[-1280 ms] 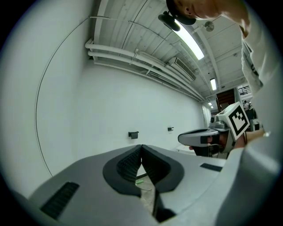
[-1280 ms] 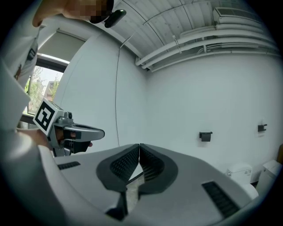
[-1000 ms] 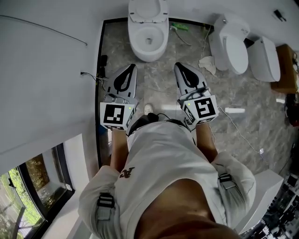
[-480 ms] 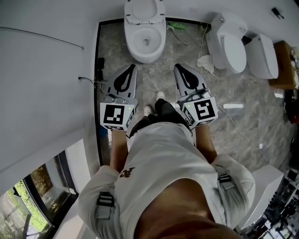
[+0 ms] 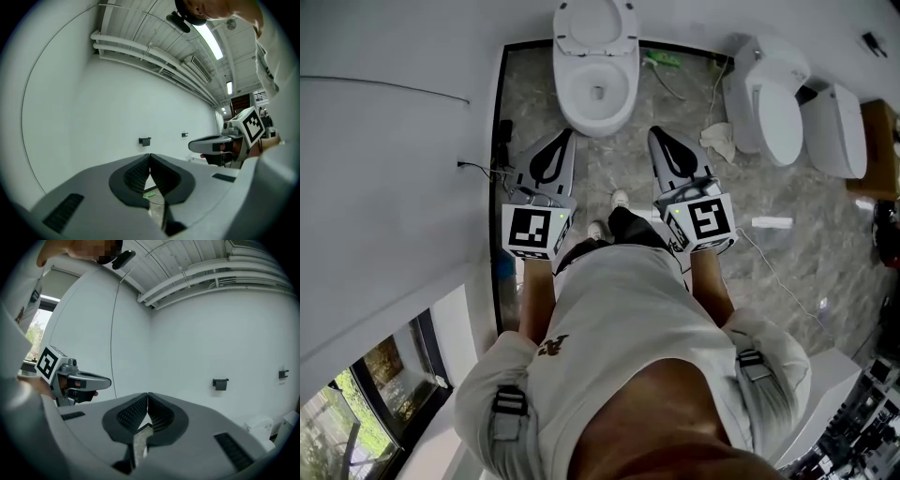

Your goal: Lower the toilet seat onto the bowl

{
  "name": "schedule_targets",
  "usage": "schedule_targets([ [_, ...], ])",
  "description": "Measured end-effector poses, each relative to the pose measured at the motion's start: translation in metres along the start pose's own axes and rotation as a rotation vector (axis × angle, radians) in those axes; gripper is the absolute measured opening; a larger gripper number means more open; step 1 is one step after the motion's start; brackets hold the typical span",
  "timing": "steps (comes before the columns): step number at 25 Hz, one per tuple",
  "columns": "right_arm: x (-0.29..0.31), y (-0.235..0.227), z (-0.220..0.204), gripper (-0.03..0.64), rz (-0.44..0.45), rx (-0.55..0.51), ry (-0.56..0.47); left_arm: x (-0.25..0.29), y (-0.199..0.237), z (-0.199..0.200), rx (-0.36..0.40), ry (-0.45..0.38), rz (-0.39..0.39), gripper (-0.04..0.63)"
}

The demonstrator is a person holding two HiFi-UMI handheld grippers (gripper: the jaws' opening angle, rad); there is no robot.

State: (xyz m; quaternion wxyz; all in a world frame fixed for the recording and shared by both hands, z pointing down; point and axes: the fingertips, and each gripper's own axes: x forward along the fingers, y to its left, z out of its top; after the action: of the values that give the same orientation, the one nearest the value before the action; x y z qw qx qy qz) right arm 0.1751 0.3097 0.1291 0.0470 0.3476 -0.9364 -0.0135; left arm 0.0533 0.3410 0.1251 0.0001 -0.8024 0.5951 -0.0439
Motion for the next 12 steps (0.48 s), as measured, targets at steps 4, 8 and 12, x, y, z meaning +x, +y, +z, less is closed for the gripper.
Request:
schedule_targets([
  [4, 0.024, -0.033, 0.003, 0.021, 0.020, 0.003, -0.006, 0.037, 0.006, 0.006, 0.010, 0.002, 0.015, 0.024],
  [8, 0.044, -0.064, 0.003, 0.021, 0.045, 0.007, -0.011, 0.069, 0.010, 0.010, 0.018, 0.002, 0.039, 0.023],
  [12, 0.059, -0.083, 0.004, 0.021, 0.072, 0.010, -0.015, 0.089, 0.016, 0.015, 0.020, 0.003, 0.072, 0.023],
])
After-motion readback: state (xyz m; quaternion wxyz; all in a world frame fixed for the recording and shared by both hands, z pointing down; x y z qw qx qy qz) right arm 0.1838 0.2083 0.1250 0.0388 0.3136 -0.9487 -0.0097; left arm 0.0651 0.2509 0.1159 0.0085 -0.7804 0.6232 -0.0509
